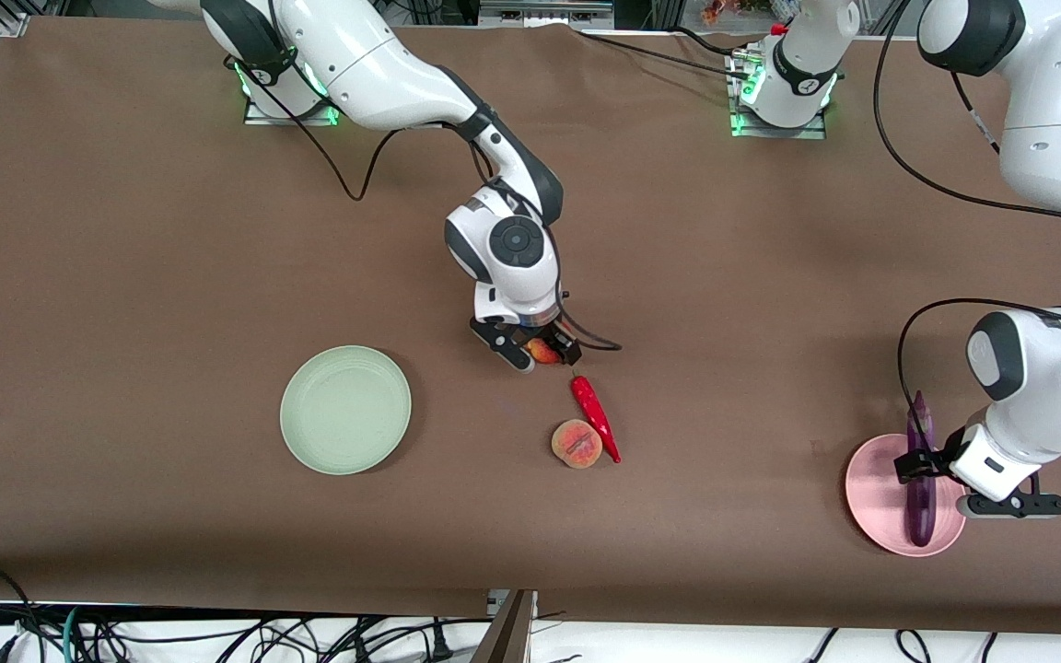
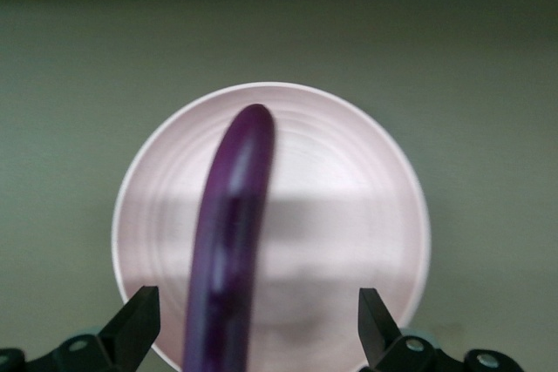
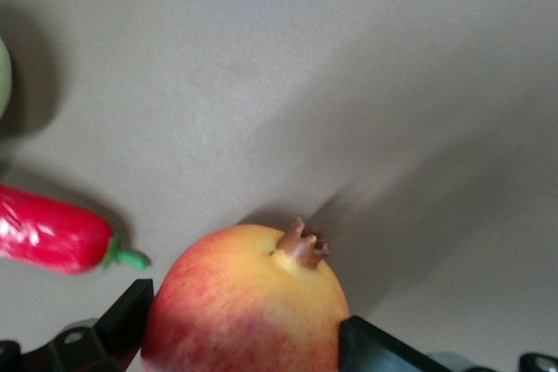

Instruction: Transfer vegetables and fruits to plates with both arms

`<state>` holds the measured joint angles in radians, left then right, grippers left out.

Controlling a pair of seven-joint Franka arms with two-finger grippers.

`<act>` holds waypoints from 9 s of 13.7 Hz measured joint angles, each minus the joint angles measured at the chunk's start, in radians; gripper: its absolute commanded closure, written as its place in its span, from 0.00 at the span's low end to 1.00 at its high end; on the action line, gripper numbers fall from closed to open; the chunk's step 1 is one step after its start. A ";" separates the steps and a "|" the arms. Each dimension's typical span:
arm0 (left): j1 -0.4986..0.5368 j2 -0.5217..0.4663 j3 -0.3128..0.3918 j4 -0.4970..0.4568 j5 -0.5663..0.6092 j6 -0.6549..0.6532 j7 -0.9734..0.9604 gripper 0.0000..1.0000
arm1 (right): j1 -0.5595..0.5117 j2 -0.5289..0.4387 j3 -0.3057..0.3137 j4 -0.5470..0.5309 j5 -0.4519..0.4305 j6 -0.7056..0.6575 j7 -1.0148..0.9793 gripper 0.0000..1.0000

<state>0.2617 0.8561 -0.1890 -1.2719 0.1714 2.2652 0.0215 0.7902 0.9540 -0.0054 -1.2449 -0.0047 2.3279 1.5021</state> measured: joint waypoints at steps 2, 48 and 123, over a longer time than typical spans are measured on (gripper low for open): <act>-0.025 -0.004 -0.021 0.029 -0.009 -0.052 -0.045 0.00 | 0.021 -0.002 -0.002 0.000 -0.014 -0.012 0.015 0.00; -0.524 0.075 -0.166 -0.122 0.175 0.191 -1.160 0.89 | 0.089 -0.100 -0.007 -0.135 0.213 -0.135 -0.015 0.56; -0.161 -0.614 0.096 -0.064 -0.144 -0.761 -0.094 0.00 | -0.444 -0.050 -0.085 0.153 0.263 -0.239 -1.177 1.00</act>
<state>0.1002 0.2417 -0.0926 -1.3354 0.0274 1.5040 -0.0721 0.3466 0.9044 -0.0899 -1.0922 0.2583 2.0885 0.3254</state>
